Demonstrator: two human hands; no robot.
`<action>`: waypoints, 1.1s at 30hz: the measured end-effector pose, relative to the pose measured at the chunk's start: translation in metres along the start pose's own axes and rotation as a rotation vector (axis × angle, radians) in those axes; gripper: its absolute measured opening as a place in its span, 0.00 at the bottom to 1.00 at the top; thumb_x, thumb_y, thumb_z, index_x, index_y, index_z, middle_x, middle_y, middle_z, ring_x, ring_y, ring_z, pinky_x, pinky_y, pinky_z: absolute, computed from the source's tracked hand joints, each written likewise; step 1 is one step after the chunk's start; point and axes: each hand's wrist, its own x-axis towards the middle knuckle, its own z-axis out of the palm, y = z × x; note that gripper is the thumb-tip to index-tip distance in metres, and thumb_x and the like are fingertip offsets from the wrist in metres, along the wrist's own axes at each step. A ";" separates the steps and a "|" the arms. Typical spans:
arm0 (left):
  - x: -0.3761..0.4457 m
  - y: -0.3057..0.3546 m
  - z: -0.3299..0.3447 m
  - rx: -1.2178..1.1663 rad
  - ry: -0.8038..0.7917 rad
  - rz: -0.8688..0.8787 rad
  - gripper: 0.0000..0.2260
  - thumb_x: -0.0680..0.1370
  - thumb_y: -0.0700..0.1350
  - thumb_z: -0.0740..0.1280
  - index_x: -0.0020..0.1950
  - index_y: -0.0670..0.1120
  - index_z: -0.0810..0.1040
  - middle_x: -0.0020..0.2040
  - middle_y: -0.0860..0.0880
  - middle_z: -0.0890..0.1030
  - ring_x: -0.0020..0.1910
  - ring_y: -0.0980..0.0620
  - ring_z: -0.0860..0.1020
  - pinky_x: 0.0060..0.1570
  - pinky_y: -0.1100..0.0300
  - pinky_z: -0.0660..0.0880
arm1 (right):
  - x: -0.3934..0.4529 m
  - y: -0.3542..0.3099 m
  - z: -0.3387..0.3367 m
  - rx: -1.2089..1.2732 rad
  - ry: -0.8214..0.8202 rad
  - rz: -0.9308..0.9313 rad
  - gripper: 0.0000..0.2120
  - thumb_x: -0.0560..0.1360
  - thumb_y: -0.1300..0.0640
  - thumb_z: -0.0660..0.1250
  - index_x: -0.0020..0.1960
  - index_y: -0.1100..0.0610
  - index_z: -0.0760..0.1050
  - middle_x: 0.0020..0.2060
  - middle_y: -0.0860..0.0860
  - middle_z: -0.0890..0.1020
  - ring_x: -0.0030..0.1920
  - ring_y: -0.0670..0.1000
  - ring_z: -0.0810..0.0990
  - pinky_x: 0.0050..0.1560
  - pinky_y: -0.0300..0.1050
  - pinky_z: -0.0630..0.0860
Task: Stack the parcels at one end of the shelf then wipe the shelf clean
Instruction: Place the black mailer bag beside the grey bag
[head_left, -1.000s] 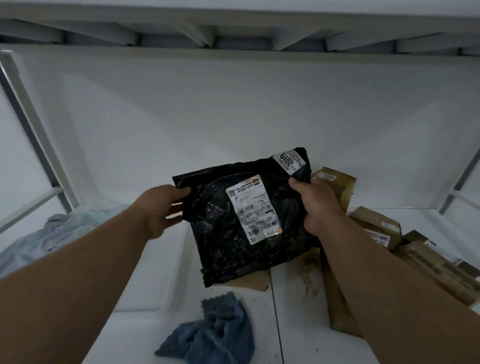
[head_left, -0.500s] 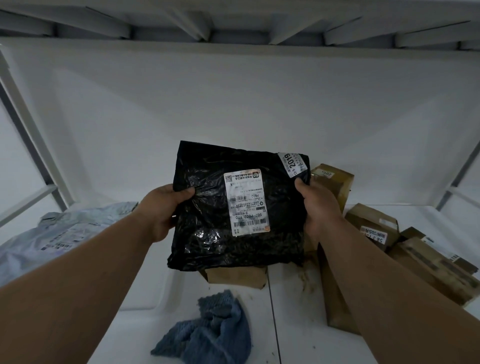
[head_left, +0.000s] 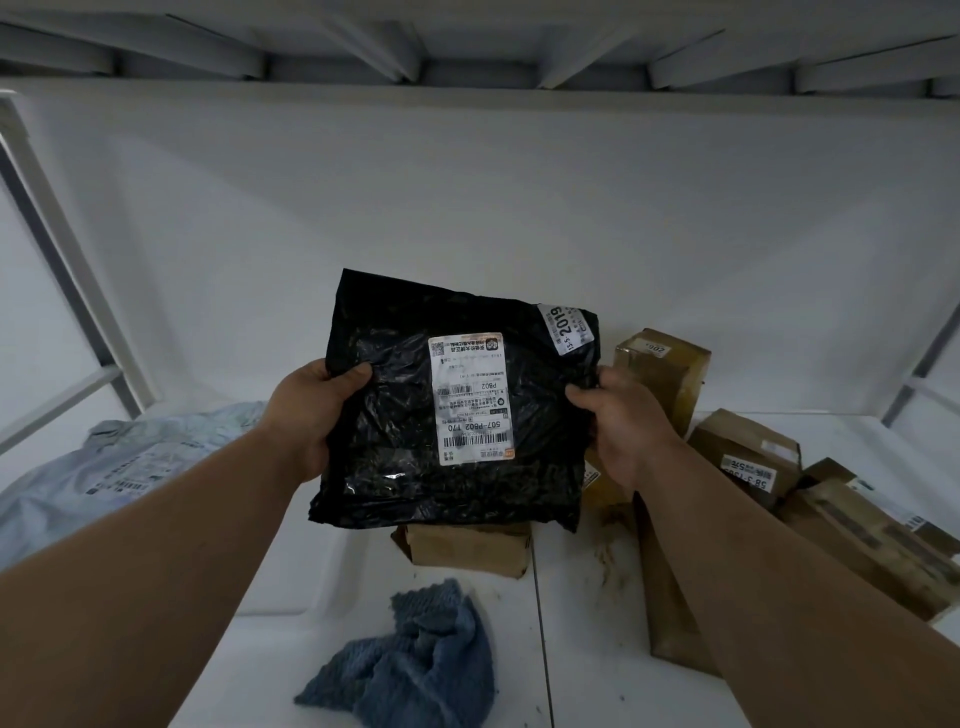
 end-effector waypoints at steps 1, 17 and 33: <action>-0.001 0.000 0.000 -0.002 0.003 0.004 0.05 0.77 0.43 0.68 0.52 0.44 0.80 0.47 0.42 0.84 0.41 0.44 0.83 0.38 0.54 0.80 | 0.001 0.000 0.000 0.000 0.003 -0.002 0.12 0.78 0.64 0.65 0.61 0.58 0.77 0.54 0.53 0.83 0.55 0.53 0.81 0.52 0.47 0.77; -0.014 0.003 0.002 0.064 0.033 0.038 0.06 0.79 0.42 0.66 0.53 0.44 0.80 0.49 0.43 0.84 0.46 0.44 0.83 0.46 0.51 0.79 | 0.000 -0.001 0.002 -0.209 0.064 0.038 0.22 0.74 0.66 0.63 0.67 0.55 0.69 0.61 0.57 0.78 0.54 0.53 0.78 0.55 0.52 0.77; -0.047 0.049 0.046 0.564 -0.008 0.378 0.01 0.73 0.46 0.73 0.43 0.50 0.83 0.39 0.51 0.84 0.37 0.54 0.82 0.41 0.62 0.78 | -0.010 -0.048 0.027 -0.880 -0.051 -0.484 0.06 0.75 0.55 0.67 0.48 0.58 0.76 0.37 0.50 0.78 0.42 0.53 0.78 0.38 0.42 0.70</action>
